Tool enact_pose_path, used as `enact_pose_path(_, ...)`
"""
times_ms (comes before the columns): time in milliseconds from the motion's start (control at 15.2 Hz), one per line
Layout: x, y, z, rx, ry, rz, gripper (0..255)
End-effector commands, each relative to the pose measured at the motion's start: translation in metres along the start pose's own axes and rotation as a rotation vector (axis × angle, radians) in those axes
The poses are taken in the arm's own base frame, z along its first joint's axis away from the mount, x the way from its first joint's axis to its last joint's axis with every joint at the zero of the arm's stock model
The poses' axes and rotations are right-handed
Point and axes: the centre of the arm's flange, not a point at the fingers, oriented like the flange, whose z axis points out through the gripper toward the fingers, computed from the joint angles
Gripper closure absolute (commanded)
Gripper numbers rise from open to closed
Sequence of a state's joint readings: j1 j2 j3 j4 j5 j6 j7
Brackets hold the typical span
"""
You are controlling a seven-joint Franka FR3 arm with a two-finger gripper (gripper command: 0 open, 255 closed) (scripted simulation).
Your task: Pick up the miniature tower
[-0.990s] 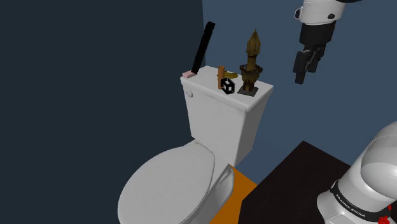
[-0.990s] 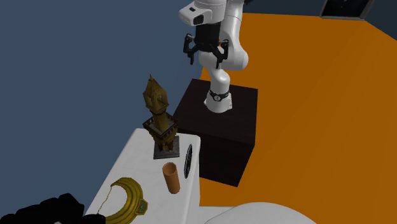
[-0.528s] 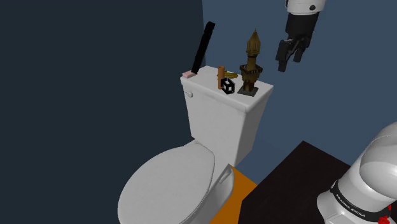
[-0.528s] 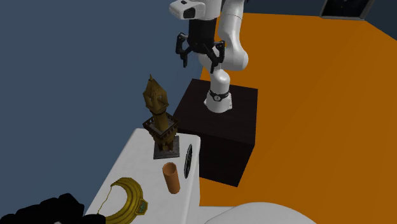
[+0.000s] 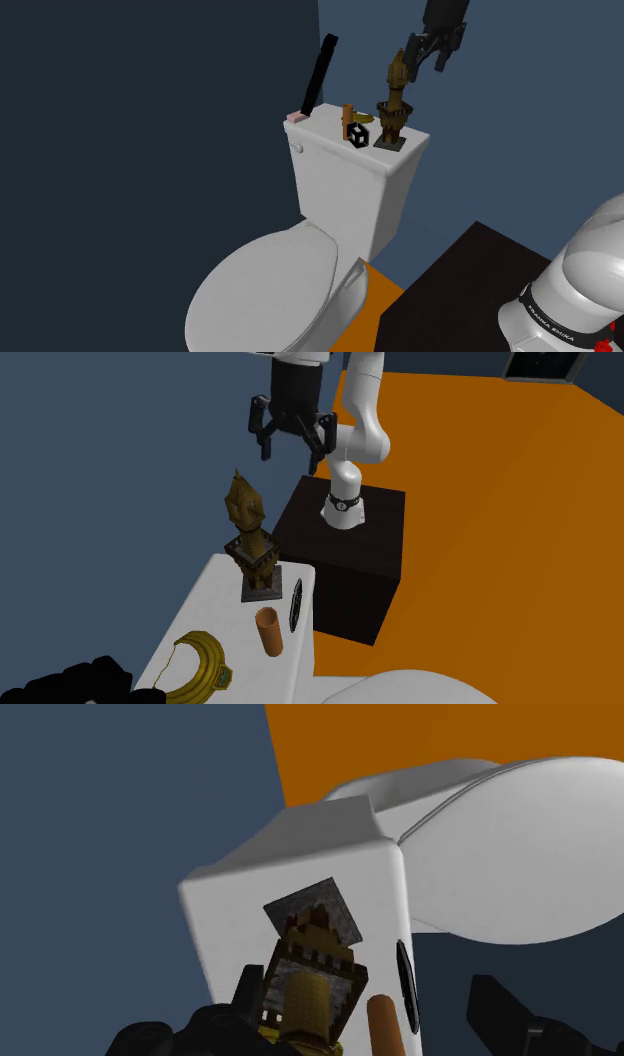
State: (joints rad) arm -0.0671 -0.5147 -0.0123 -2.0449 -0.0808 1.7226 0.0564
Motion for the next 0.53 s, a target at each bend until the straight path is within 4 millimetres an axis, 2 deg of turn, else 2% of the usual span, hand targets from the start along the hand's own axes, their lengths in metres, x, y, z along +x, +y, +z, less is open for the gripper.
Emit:
enact_pose_path(0,0.02,0.006,-0.008,-0.002,0.041,0.033,0)
enact_pose_path(462,0.081,0.023,-0.041,-0.007,0.177,0.144,0)
